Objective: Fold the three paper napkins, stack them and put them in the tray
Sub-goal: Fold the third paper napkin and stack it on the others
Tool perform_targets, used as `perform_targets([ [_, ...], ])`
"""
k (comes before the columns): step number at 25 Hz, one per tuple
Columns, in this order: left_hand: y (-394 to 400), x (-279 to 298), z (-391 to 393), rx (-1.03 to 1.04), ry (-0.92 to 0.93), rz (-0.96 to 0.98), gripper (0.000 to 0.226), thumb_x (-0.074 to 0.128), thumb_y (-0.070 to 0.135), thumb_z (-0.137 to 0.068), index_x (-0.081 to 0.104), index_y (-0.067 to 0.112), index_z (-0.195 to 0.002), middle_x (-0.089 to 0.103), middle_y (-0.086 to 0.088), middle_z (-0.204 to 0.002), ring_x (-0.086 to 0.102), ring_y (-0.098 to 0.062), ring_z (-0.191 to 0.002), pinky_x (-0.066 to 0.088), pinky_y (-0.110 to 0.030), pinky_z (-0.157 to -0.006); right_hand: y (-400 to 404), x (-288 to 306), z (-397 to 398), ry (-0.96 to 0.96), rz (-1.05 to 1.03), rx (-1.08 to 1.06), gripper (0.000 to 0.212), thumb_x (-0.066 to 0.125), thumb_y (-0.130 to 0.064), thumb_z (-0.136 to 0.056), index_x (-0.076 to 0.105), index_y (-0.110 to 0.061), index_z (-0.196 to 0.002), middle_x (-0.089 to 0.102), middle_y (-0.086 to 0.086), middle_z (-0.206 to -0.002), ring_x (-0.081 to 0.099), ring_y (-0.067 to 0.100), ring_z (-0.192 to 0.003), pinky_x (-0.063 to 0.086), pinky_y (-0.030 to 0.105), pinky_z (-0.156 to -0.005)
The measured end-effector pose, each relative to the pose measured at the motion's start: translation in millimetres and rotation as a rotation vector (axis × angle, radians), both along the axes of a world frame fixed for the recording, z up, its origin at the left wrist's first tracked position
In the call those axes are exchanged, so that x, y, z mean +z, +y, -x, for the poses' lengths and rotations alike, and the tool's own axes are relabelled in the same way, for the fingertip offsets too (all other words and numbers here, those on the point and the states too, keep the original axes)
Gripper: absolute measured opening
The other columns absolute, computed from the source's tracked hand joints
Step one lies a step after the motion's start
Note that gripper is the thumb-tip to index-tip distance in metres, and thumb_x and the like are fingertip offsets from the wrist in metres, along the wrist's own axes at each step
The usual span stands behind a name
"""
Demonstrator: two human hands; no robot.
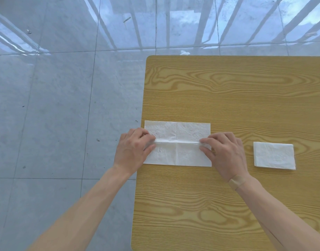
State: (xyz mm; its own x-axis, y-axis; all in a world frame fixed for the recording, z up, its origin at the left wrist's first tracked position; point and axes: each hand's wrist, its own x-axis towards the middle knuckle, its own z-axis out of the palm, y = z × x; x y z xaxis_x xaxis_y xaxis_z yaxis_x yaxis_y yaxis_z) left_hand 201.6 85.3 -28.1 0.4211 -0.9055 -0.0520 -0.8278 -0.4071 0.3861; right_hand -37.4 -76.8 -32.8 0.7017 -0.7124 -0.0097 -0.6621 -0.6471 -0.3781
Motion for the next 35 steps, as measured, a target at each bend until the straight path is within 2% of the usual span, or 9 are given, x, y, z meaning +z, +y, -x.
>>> perform_targets([
  [7,-3,2,-2,-0.011,0.011,0.013,0.004,0.076,0.021,-0.085,0.073,0.019,-0.088,0.066,0.005,-0.092,0.06,-0.021,-0.086,0.04,-0.035,-0.079,-8,4,-3,0.007,-0.139,-0.043,0.005,0.076,-0.028,-0.084,0.073,-0.027,-0.088,0.066,-0.011,-0.089,0.055,0.021,-0.096,0.03,0.033,-0.081],
  [13,-5,9,-4,-0.016,0.018,0.049,0.003,0.074,0.016,-0.086,0.072,0.019,-0.086,0.066,0.004,-0.09,0.06,-0.021,-0.084,0.043,-0.037,-0.077,-14,14,-1,-0.035,-0.189,-0.029,0.006,0.077,-0.023,-0.083,0.071,-0.027,-0.083,0.067,-0.011,-0.086,0.055,0.018,-0.093,0.038,0.036,-0.08],
  [18,-15,21,-10,-0.053,-0.054,0.177,0.005,0.075,0.013,-0.085,0.073,0.017,-0.086,0.067,0.002,-0.09,0.062,-0.024,-0.085,0.047,-0.04,-0.073,-24,28,-1,-0.151,-0.046,-0.019,0.011,0.079,-0.017,-0.081,0.071,-0.023,-0.083,0.07,-0.009,-0.086,0.058,0.022,-0.092,0.044,0.042,-0.078],
  [22,-17,26,-9,-0.115,-0.202,0.359,0.005,0.071,0.014,-0.09,0.074,0.016,-0.086,0.069,0.0,-0.09,0.062,-0.024,-0.08,0.045,-0.037,-0.068,-27,30,7,-0.27,0.173,-0.011,0.001,0.074,-0.02,-0.087,0.073,-0.02,-0.086,0.071,-0.006,-0.093,0.057,0.023,-0.095,0.043,0.037,-0.079],
  [24,-11,24,-5,-0.169,-0.281,0.413,0.007,0.071,0.015,-0.091,0.075,0.015,-0.084,0.071,0.0,-0.09,0.063,-0.023,-0.079,0.045,-0.036,-0.067,-20,25,16,-0.28,0.237,0.011,0.004,0.072,-0.022,-0.087,0.074,-0.019,-0.087,0.071,-0.005,-0.095,0.057,0.023,-0.096,0.043,0.037,-0.079],
  [29,18,3,19,-0.262,-0.289,0.365,0.009,0.072,0.011,-0.088,0.074,0.014,-0.081,0.072,-0.001,-0.089,0.067,-0.023,-0.081,0.047,-0.035,-0.07,7,1,38,-0.221,0.21,0.033,0.007,0.069,-0.024,-0.088,0.074,-0.02,-0.087,0.071,-0.006,-0.096,0.058,0.024,-0.099,0.043,0.038,-0.079],
  [35,32,-10,27,-0.241,-0.241,0.264,0.011,0.072,0.014,-0.089,0.072,0.014,-0.078,0.071,-0.001,-0.09,0.066,-0.024,-0.082,0.049,-0.037,-0.069,22,-9,49,-0.128,0.17,0.02,0.009,0.067,-0.025,-0.088,0.075,-0.02,-0.09,0.071,-0.004,-0.1,0.057,0.023,-0.102,0.046,0.041,-0.079],
])
